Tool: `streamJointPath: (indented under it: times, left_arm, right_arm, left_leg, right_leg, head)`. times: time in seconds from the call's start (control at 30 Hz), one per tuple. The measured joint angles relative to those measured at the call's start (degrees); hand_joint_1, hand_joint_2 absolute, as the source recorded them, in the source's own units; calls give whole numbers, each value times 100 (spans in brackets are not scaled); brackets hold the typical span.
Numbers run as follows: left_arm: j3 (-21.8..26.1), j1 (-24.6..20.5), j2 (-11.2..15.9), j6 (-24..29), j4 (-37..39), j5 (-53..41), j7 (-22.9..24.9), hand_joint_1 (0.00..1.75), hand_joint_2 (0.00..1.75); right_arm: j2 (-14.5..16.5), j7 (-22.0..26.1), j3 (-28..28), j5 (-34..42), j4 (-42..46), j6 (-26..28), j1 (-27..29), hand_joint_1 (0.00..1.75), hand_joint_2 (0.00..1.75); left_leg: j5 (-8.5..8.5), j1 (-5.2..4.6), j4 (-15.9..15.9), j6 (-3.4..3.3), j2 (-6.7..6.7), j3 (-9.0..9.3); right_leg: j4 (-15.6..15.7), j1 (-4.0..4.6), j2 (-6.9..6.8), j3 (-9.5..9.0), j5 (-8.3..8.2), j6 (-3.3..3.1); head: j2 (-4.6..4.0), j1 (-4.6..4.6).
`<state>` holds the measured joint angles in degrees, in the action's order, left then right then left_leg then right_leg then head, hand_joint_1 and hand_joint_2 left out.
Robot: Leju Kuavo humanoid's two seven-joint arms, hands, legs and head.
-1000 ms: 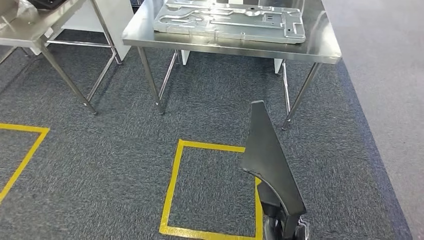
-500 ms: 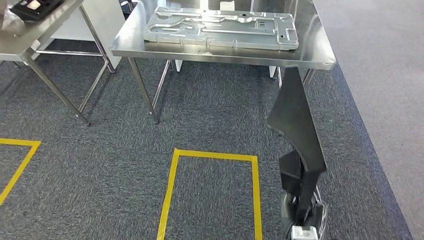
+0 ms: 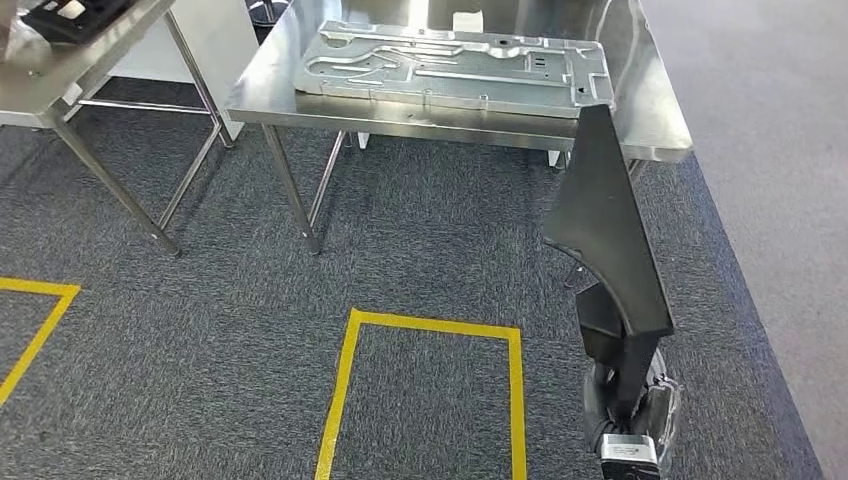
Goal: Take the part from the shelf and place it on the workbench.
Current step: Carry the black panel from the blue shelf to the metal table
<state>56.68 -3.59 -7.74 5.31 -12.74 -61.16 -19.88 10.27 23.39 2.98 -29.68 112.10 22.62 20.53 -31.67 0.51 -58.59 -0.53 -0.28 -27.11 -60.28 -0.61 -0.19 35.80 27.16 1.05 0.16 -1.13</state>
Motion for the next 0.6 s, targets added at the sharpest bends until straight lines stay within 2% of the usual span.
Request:
streamJointPath:
  times: [0.07,0.13,0.17,0.23,0.27,0.3,0.33,0.4,0.43,0.47,0.53,0.6]
  left_arm:
    - [-2,1,4,0,0,0,1,0,0]
    - [-3,-13,7,0,0,-2,1,0,0]
    - [-6,-21,7,-2,0,-9,2,0,0]
    - [-17,-24,7,-10,0,-45,8,0,0]
    - [-27,-16,7,-19,0,-76,16,0,0]
    - [-39,-7,8,-31,0,-110,28,0,0]
    - [-52,0,11,-45,0,-149,40,0,0]
    - [-77,-3,29,-74,0,-225,58,0,0]
    - [-87,-13,41,-84,0,-265,63,0,0]
    - [-98,-28,51,-89,0,-306,67,0,0]
    - [-128,-46,62,-94,0,-386,74,0,0]
    - [-179,-52,63,-106,0,-474,91,0,0]
  right_arm:
    - [-5,0,-10,2,13,2,-1,175,175]
    - [-8,-12,-20,1,24,23,-20,175,175]
    - [-13,-50,-23,-4,27,49,-40,175,175]
    - [-55,-226,-27,-33,20,122,-134,175,175]
    - [-111,-389,-34,-68,4,156,-224,175,175]
    - [-183,-569,-52,-111,-24,178,-349,175,175]
    - [-267,-766,-79,-166,-73,190,-504,175,175]
    - [-414,-1082,-148,-281,-233,181,-869,175,175]
    - [-474,-1208,-178,-353,-341,181,-1057,175,175]
    - [-528,-1332,-200,-457,-464,190,-1246,175,175]
    - [-617,-1572,-219,-773,-747,239,-1611,175,175]
    - [-694,-1830,-214,-1323,-1066,338,-1991,175,175]
  left_leg:
    - [-7,1,-34,78,3,62]
    - [-78,12,-361,115,8,-55]
    - [-176,18,-674,124,10,-232]
    - [-445,20,-1359,138,9,-701]
    - [-513,20,-1557,137,9,-893]
    - [-465,18,-1571,127,9,-1003]
    - [-290,15,-1395,103,9,-1023]
    - [237,-11,-716,30,15,-886]
    - [335,-37,-448,-1,20,-827]
    - [362,-65,-284,-36,23,-790]
    - [311,-90,-166,-116,13,-753]
    - [452,-58,-48,-201,3,-612]
  right_leg:
    - [53,-5,17,-96,-9,-100]
    - [93,-19,21,-226,37,-177]
    - [105,-19,18,-273,63,-205]
    - [107,-8,22,-336,131,-240]
    - [107,0,34,-372,165,-247]
    - [107,7,51,-415,202,-250]
    - [107,14,69,-467,239,-247]
    - [109,24,91,-578,312,-224]
    - [114,25,101,-614,342,-198]
    - [130,23,106,-636,368,-161]
    - [116,21,114,-680,351,-65]
    - [10,23,99,-715,349,5]
  head:
    - [0,2]
    - [0,26]
    - [1,38]
    - [0,52]
    - [0,51]
    - [-1,51]
    - [-1,51]
    - [-1,45]
    - [-1,38]
    - [-1,37]
    - [-1,38]
    - [0,35]
